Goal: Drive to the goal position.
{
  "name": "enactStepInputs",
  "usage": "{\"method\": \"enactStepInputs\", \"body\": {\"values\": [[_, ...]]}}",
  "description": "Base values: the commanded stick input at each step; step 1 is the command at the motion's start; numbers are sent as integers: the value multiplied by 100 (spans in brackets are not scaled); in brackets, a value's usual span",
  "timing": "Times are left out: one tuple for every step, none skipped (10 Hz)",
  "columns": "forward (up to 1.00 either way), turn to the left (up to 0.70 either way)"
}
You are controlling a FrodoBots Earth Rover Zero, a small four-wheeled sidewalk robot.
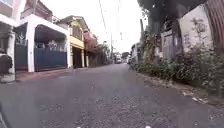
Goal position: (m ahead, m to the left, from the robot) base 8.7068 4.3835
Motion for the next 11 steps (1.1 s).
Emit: {"method": "enactStepInputs", "body": {"values": [[100,0],[100,0],[100,0],[100,0],[100,0],[100,0],[100,0],[100,0],[100,0],[100,0],[100,-1]]}}
